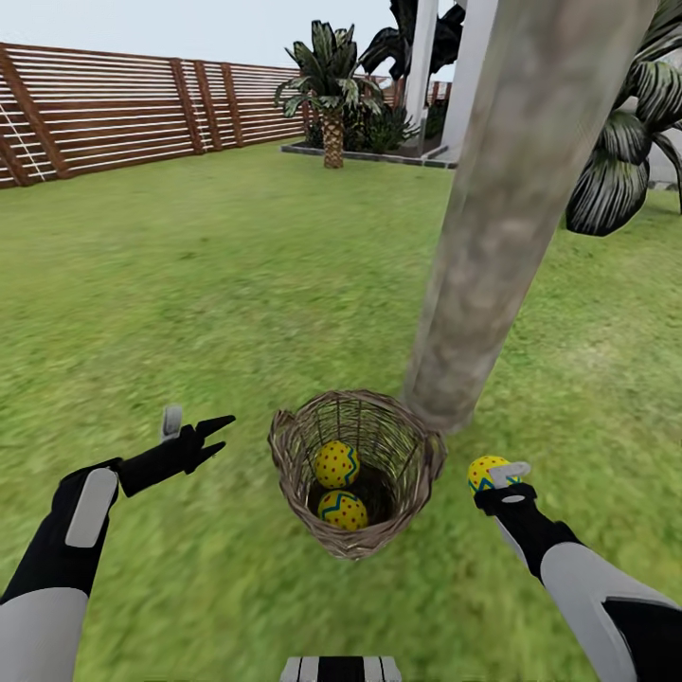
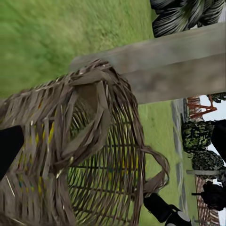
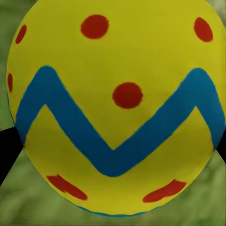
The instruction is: Take the three Easter eggs out of the wicker basket on the lawn in the garden, then place them on the lawn next to a single tree (choose any tree) so that all three eggs are next to the same tree and none are left in the basket.
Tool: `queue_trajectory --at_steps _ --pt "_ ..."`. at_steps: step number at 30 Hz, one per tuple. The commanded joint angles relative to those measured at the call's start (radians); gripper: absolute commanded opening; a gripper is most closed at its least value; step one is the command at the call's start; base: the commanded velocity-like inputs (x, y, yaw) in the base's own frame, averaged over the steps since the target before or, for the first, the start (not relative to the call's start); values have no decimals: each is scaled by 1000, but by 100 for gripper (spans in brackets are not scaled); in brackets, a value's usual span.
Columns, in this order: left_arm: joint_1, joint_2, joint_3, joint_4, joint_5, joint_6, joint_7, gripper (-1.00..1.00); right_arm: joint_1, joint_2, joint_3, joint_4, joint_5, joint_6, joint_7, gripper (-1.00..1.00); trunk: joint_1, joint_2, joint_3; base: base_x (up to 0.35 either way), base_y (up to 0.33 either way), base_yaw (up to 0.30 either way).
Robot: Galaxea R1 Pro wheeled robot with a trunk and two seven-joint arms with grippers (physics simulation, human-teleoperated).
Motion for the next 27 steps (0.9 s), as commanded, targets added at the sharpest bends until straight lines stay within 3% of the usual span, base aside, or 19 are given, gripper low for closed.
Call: queue_trajectory --at_steps 1,7,10,12,17,20,27 --pt "-1 0 2 0 -4 5 -6 100 0 0 -4 -2 10 6 0 -100 0 -1 -5 0 0 0" --pt "-1 2 1 -10 -6 1 -6 100 0 0 -4 -2 10 5 0 -100 2 -2 -24 0 0 0" --pt "5 46 10 25 -5 -9 -10 100 1 0 -4 -9 10 -1 0 -100 2 -2 -24 0 0 0" --pt "7 61 13 59 -2 -10 -16 100 1 0 -3 -15 10 -3 3 -100 2 -2 -24 0 0 0" --pt "7 63 16 67 0 -10 -23 100 1 0 -3 -18 10 -3 7 -100 2 -2 -24 0 -57 62" --pt "7 64 19 69 -1 -11 -67 100 1 0 -3 -18 10 -4 7 -100 2 -2 -24 -32 -43 271" --pt "7 66 20 68 -3 -12 -86 100 1 0 -3 -18 10 -4 5 -100 2 -2 -24 -54 -297 282"
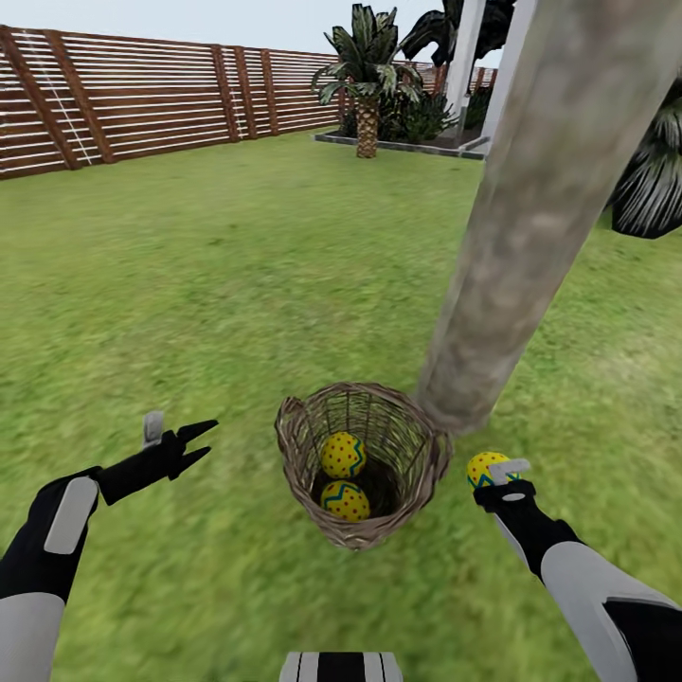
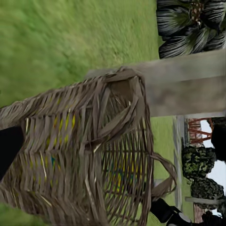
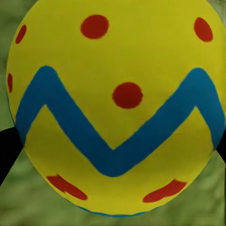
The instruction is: Take the three Easter eggs out of the wicker basket on the lawn in the garden, then place them on the lawn next to a single tree (choose any tree) so that all three eggs are next to the same tree and none are left in the basket.
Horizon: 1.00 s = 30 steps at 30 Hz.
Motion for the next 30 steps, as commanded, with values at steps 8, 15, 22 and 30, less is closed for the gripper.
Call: queue_trajectory --at_steps 8,15,22,30 --pt "-1 -3 1 1 -8 3 -5 100 0 -1 -5 -10 9 4 -3 -100 0 0 -1 0 -198 28" --pt "-1 -3 1 4 -7 3 -5 100 0 -3 -7 -10 6 -2 -2 -100 0 0 -1 3 -88 0" --pt "-1 0 3 5 -3 15 -1 100 0 -3 -8 -10 6 1 -2 -100 1 -1 -12 0 0 0" --pt "-1 0 2 4 -2 20 -1 100 -4 0 -10 -11 1 7 -122 -100 5 -3 -43 0 0 0"
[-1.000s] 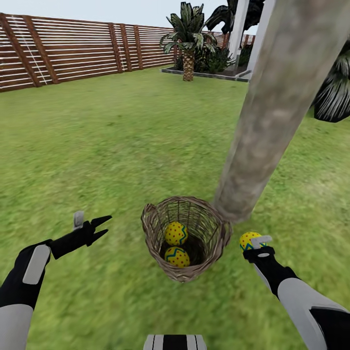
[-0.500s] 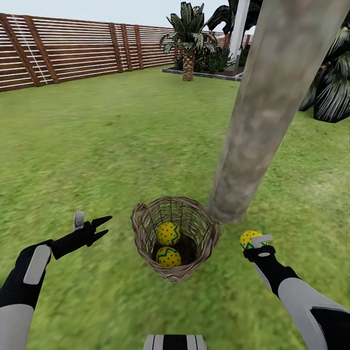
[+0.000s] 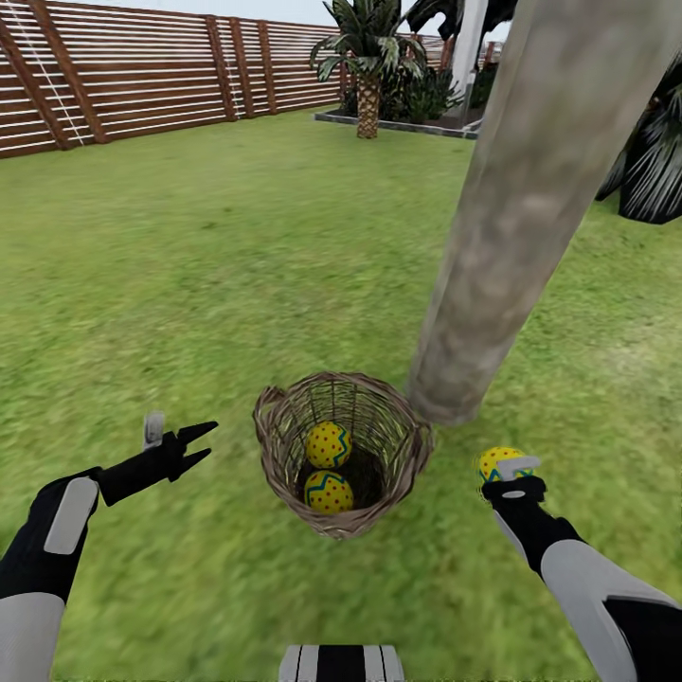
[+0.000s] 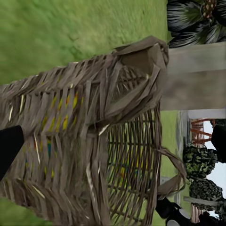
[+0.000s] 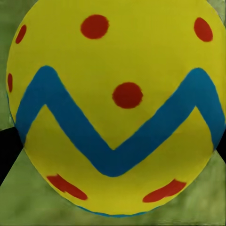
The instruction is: Take the three Easter eggs out of the wicker basket on the lawn in the garden, then place them on the lawn next to a single tree (choose any tree) so that all three eggs are next to the same tree and none are left in the basket.
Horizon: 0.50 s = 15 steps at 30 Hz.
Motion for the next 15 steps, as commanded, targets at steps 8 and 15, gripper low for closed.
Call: queue_trajectory --at_steps 8,15 --pt "-1 -5 0 -1 -4 5 -6 100 -19 6 -4 13 3 0 -50 -100 3 -2 -32 0 0 0" --pt "-1 -5 0 -1 -4 5 -6 100 -19 6 -3 13 6 -11 -33 -100 7 -4 -59 0 0 0"
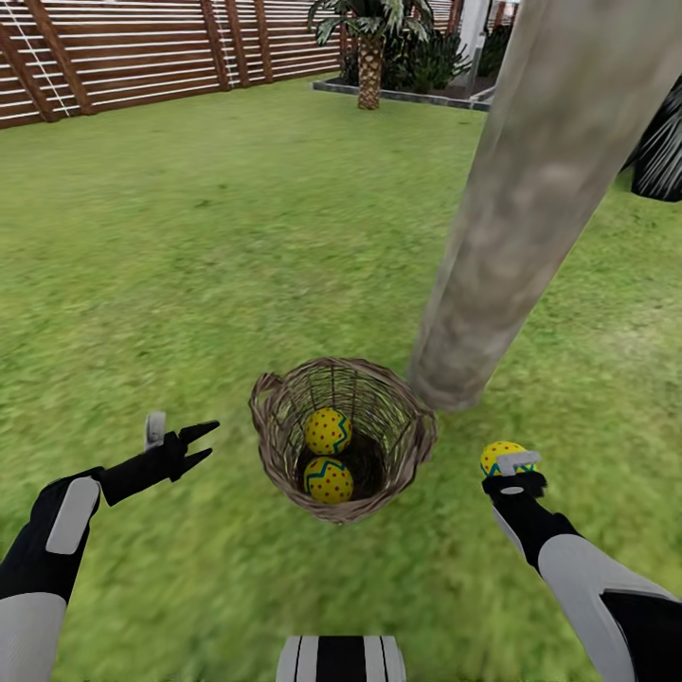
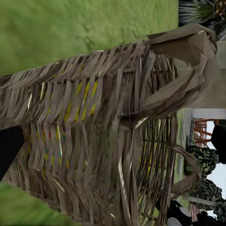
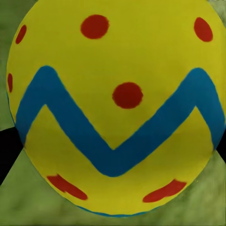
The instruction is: Take the three Easter eggs out of the wicker basket on the lawn in the garden, then place them on the lawn next to a single tree (choose any tree) so that all three eggs are next to the same tree and none are left in the basket.
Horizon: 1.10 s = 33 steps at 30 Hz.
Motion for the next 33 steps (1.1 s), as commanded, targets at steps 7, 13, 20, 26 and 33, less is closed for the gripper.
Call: queue_trajectory --at_steps 7,13,20,26,33 --pt "-1 -1 2 1 -4 5 -6 100 1 -1 -4 -4 11 -11 54 -100 3 -2 -28 0 0 0" --pt "-1 -2 2 0 -4 5 -6 100 1 -3 -4 -12 10 -11 55 -100 6 -3 -51 0 0 0" --pt "-1 -2 0 -2 -4 5 -6 100 1 -3 -4 -13 10 -11 55 -100 9 -5 -78 0 0 0" --pt "-1 -2 2 -3 -3 5 -6 100 1 -3 -4 -13 10 -12 55 -100 11 -6 -101 0 0 0" --pt "-1 -2 2 -1 -3 5 -6 100 1 -1 -3 -23 16 -13 55 -100 15 -8 -128 0 0 0"
